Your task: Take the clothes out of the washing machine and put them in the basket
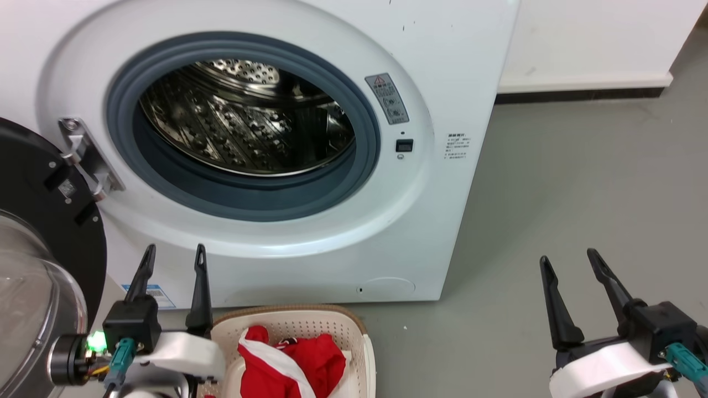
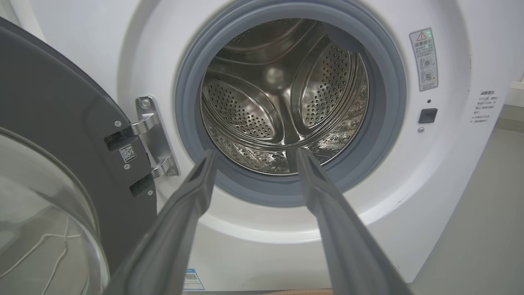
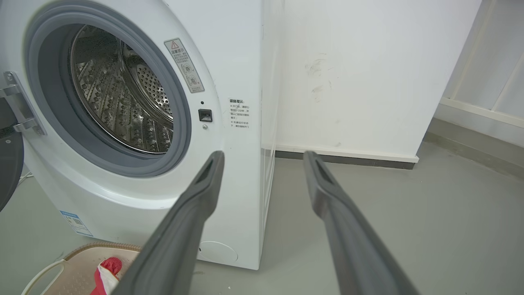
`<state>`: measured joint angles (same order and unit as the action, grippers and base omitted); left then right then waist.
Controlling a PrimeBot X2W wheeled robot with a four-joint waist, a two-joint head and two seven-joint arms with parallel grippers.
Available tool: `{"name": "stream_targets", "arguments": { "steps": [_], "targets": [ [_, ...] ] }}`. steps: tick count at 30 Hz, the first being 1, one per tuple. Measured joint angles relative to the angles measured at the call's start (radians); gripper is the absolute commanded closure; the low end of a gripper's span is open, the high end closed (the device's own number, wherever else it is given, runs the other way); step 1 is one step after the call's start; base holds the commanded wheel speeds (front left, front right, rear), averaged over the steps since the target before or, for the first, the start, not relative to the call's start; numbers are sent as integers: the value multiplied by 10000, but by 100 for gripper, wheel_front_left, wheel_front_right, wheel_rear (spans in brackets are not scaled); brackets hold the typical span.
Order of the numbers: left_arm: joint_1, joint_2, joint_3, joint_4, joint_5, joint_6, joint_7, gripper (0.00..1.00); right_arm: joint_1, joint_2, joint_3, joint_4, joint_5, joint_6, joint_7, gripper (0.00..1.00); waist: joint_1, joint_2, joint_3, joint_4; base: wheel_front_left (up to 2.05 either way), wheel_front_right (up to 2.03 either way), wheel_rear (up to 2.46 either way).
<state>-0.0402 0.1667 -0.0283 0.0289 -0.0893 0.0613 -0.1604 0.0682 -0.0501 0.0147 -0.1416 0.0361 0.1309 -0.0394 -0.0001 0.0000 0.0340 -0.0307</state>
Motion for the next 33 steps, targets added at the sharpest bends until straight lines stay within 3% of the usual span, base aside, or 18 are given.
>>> {"name": "stream_targets", "arguments": {
  "steps": [8, 33],
  "targets": [
    [619, 59, -46, -203, -219, -58, 581, 0, 404, 0, -79, -61, -23, 0, 96, 0, 0, 0, -531, -52, 0, 0, 0],
    [819, 173, -146, 155, -545, -46, 650, 0, 600, -2, 69, -307, 8, 0, 238, 0, 2, 0, -743, -39, 0, 0, 0]
  ]
}}
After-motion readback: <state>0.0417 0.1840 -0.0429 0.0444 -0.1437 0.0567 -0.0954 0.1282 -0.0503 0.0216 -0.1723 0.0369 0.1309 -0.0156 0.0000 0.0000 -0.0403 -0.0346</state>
